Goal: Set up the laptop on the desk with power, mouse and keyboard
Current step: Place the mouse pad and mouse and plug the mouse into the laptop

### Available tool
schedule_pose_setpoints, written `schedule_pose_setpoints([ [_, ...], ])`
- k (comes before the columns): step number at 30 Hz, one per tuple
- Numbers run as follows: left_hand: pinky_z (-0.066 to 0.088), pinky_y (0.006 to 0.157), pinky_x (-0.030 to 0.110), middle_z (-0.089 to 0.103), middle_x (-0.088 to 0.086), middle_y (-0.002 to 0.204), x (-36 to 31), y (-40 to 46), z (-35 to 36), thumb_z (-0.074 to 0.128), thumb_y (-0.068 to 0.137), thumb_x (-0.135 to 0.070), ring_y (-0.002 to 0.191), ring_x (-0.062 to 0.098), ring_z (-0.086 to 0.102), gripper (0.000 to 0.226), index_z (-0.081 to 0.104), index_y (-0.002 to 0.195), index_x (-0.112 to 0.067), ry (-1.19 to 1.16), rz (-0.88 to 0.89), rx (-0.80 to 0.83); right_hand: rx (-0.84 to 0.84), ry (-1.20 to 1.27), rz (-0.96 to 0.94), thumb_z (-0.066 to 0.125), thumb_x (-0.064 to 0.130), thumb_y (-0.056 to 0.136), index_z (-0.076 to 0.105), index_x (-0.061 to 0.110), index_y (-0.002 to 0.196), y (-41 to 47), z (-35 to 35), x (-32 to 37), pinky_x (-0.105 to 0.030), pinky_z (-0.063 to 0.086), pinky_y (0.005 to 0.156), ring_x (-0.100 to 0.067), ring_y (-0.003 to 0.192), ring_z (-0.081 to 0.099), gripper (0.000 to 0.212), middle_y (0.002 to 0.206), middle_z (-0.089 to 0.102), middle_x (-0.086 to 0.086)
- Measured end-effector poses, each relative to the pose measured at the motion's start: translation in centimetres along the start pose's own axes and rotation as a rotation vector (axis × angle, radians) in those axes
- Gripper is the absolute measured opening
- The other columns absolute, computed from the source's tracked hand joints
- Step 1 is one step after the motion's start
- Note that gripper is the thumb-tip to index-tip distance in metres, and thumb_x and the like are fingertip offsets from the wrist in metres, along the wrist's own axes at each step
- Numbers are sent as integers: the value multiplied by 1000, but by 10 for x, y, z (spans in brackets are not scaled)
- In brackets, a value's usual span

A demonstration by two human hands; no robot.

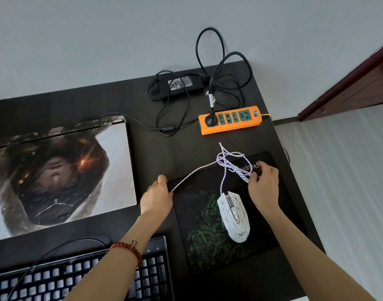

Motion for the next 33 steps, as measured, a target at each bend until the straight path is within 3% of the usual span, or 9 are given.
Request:
schedule_pose_setpoints([
  [4, 42, 69, 35, 63, 13, 96, -4, 0, 1, 51, 91, -17, 89, 34, 59, 13, 55, 99, -8, -75, 87, 34, -77, 62, -389, 49, -1, 85, 54, 10, 113, -27, -6, 61, -35, 51, 78, -22, 98, 56, 30, 114, 53, -8],
  [10, 38, 63, 17, 50, -11, 73, -49, -12, -29, 52, 90, -9, 63, 6, 52, 13, 51, 83, -21, -392, 389, 69, 253, -289, -895, 47, 13, 88, 44, 18, 133, -77, 66, 132, -38, 30, 104, -18, 131, 39, 45, 137, 49, 2],
  [13, 36, 58, 7, 51, -14, 69, -54, -13, -58, 53, 90, -9, 62, -5, 51, 8, 53, 86, -17, -444, 421, 9, 266, -260, -955, 47, 16, 90, 62, 14, 111, -79, 74, 148, -41, 33, 102, -23, 110, 58, 25, 107, 67, -5],
  [17, 39, 54, 11, 60, -11, 66, -41, -8, -73, 57, 88, -13, 54, -5, 52, 11, 57, 95, -22, -468, 374, 105, 120, -186, -894, 51, 11, 88, 68, 9, 88, -60, 53, 160, -39, 45, 76, -31, 69, 62, 17, 71, 66, -7],
  [21, 42, 72, 26, 64, -5, 77, -14, 5, -90, 61, 85, -13, 74, 13, 58, 21, 58, 105, -19, -446, 238, -30, 198, -218, -867, 51, 12, 90, 66, 11, 102, -54, 63, 171, -42, 44, 82, -32, 81, 63, 20, 85, 69, -9],
  [23, 37, 71, 22, 62, -4, 87, -8, 10, -88, 61, 84, -12, 81, 17, 56, 35, 46, 116, -14, -490, 197, -46, 332, -142, -886, 48, 10, 90, 57, 11, 119, -67, 78, 178, -42, 45, 86, -31, 90, 62, 31, 99, 68, -9],
  [26, 36, 69, 9, 51, 1, 104, -11, 11, -90, 56, 84, 1, 88, 16, 51, 44, 38, 123, -9, -571, 280, -88, 429, -60, -927, 47, 10, 91, 45, 13, 131, -86, 97, 196, -44, 49, 74, -31, 88, 59, 40, 105, 60, -11],
  [30, 43, 76, 12, 40, 4, 118, 15, 15, -103, 55, 83, 4, 93, 12, 51, 56, 35, 132, -16, -716, 202, -222, 300, -139, -978, 54, 14, 90, 60, 10, 108, -87, 110, 219, -39, 42, 58, -31, 65, 54, 20, 83, 57, -13],
  [33, 38, 100, 35, 39, 11, 134, 56, 19, -110, 57, 84, -3, 121, 23, 41, 52, 39, 132, -14, -528, 9, -380, 263, -234, -944, 49, 21, 93, 63, 11, 100, -76, 134, 221, -34, 32, 58, -30, 65, 57, 18, 76, 61, -10],
])
Point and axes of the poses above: each hand's wrist, its own y-axis towards the middle knuckle, its own z-axis out of the palm, x = y × z, the point moved 10 cm from there along y, towards the middle knuckle
